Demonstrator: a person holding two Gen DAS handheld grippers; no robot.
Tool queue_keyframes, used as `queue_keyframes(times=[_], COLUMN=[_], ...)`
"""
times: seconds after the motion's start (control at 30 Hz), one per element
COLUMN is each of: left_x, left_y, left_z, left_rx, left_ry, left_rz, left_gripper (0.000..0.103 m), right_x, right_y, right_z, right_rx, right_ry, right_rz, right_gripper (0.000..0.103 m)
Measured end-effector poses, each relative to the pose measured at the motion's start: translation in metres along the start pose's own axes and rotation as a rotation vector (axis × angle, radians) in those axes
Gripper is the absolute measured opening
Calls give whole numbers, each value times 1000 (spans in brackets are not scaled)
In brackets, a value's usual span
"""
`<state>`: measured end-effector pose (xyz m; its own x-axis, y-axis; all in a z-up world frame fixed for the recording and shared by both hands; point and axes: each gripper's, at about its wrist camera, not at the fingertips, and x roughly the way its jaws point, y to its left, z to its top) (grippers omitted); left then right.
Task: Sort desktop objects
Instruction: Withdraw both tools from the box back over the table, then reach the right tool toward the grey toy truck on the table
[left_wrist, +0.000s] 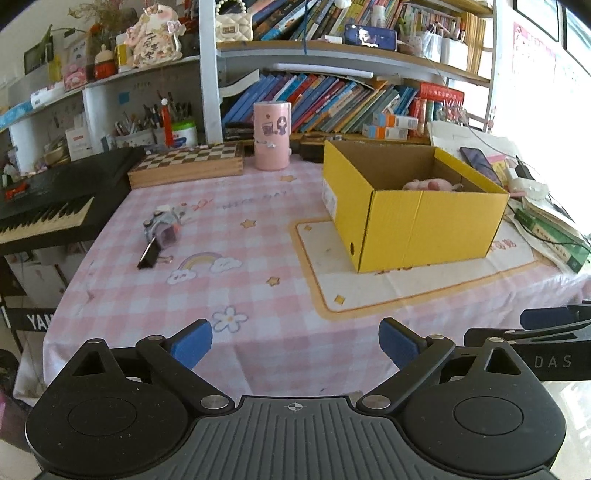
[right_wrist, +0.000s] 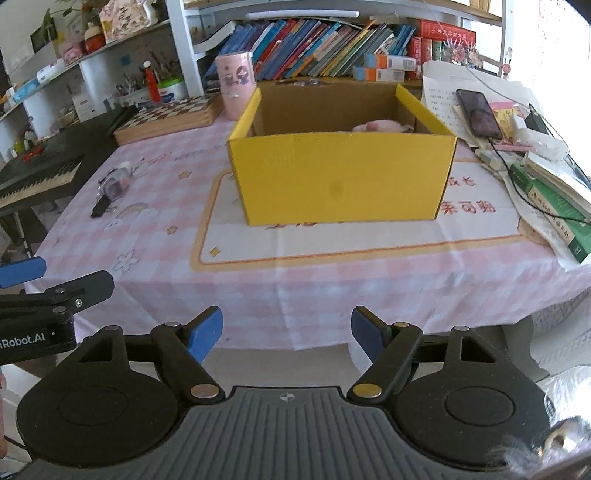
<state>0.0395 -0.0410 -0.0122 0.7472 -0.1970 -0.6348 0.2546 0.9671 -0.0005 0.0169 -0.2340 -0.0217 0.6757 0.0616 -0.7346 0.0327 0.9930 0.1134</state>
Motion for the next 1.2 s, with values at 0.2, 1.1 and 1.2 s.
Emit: queue_keyframes(times=[0.2, 1.1, 1.2], left_x=[-10, -42, -45], left_y=[10, 70, 76], left_z=[-7, -28, -28], left_rx=[23, -55, -65], left_ry=[-4, -49, -59], left_rz=[0, 81, 90], left_gripper=[98, 99, 99], right_x=[-5, -13, -14], right_y=[15, 92, 101], right_z=[-10, -22, -21], right_rx=[4, -159, -184], right_ry=[-2, -30, -41], right_rz=[6, 89, 97], right_gripper=[76, 76, 76])
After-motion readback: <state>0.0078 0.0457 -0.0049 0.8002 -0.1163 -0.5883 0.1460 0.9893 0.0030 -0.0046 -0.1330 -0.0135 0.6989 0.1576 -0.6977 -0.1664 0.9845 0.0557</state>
